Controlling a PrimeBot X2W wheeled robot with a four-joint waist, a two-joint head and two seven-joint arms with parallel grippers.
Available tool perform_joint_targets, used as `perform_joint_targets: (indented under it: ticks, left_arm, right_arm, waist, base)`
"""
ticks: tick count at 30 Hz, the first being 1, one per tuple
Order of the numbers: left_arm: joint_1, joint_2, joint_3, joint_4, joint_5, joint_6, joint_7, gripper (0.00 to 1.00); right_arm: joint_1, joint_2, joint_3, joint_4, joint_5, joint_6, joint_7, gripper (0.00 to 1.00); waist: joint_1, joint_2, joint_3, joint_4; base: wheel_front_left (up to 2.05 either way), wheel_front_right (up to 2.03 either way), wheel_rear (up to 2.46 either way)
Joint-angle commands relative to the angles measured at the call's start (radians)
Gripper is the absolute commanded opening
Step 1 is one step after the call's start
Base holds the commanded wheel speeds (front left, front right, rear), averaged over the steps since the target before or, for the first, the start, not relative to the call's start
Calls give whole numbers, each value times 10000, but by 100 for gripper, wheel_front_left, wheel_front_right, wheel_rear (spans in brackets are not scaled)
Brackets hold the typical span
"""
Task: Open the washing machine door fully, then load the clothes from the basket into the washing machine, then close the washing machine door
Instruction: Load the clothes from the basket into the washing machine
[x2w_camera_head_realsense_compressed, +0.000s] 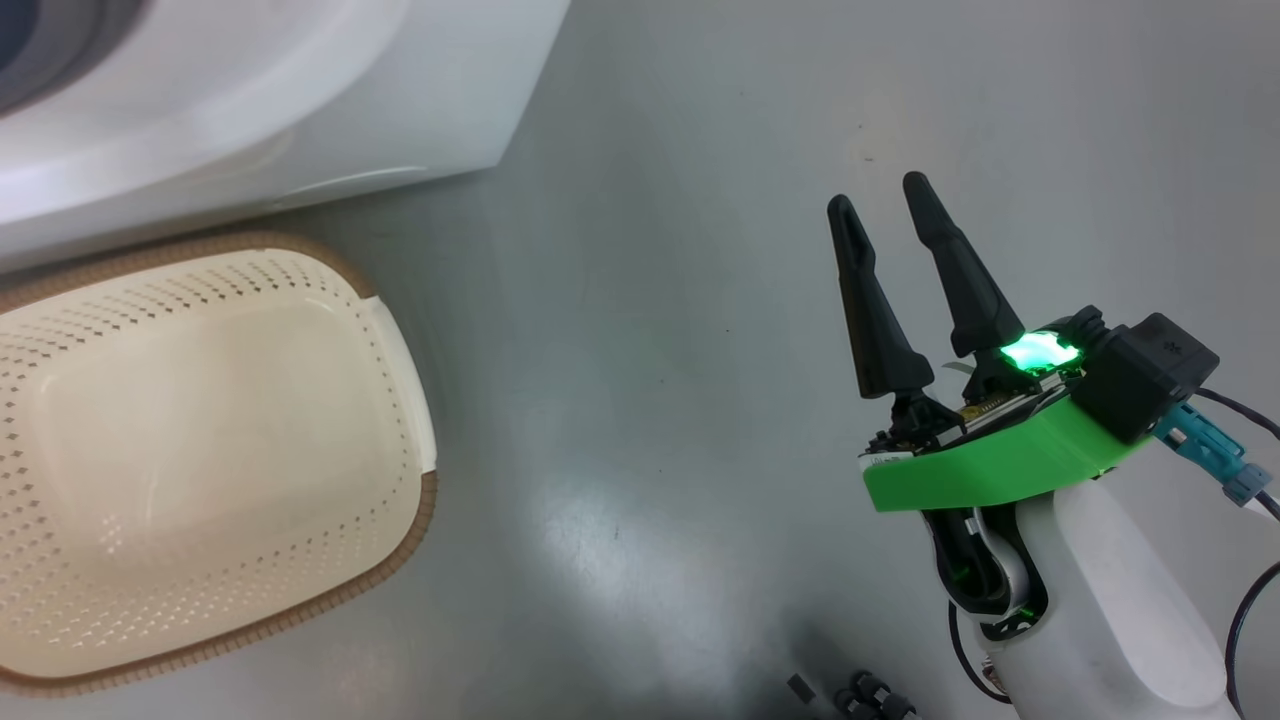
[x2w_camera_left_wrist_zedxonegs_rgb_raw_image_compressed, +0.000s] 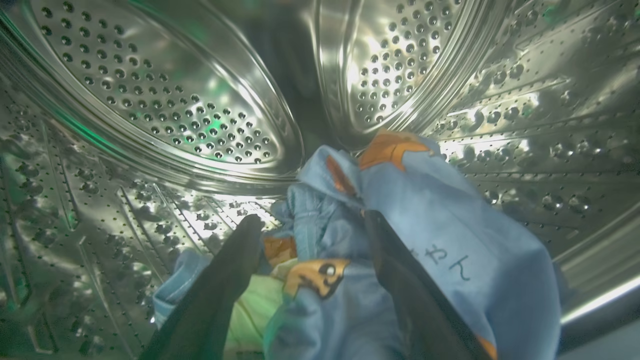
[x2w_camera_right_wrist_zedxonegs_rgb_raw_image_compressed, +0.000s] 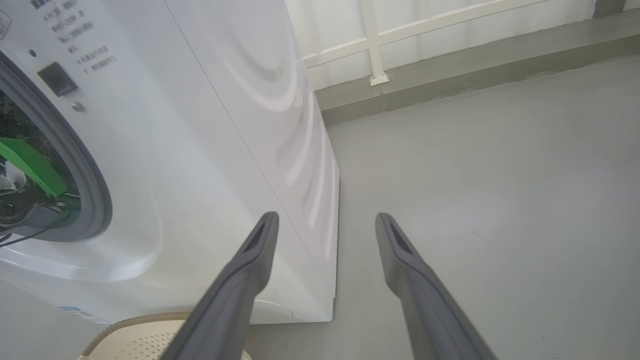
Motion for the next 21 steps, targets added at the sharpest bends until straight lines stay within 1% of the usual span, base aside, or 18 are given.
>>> perform_joint_targets:
  ticks: [1,5,9,12,15,21]
  left_arm:
    - [-130,401,-25,-15,-46,-46,-53,100]
    - [-296,292,-220,528,-183,-57,-53,100]
    - [-320,181,-389,507,-418,-60,-53,100]
    - [-120,151,-286,111,-731,-61,-53,100]
    - [270,89,74,-441,-1032,-61,-53,100]
    - [1515,-188,802,-1822,-1170,-44,-53,100]
  right_arm:
    - [242,35,96,-198,-23,75,-80,100]
    - [252,-19,72,-206,-32,75,-80,100]
    - [265,-65,56,-202,-36,75,-80,100]
    - [286,-98,34,-198,-43,75,-80,100]
    - [313,-155,-17,-189,-56,75,-80,100]
    - [389,-292,-103,-206,-88,75,-80,100]
  waist:
    - [1,0,-51,39]
    - [1,0,-122,91]
    - [1,0,-195,128]
    - [1,0,-287,167]
    - [1,0,-418,246]
    - [1,0,-796,424]
  base:
    - [0,0,0]
    - [0,0,0]
    - [0,0,0]
    - [0,0,0]
    - [0,0,0]
    - [0,0,0]
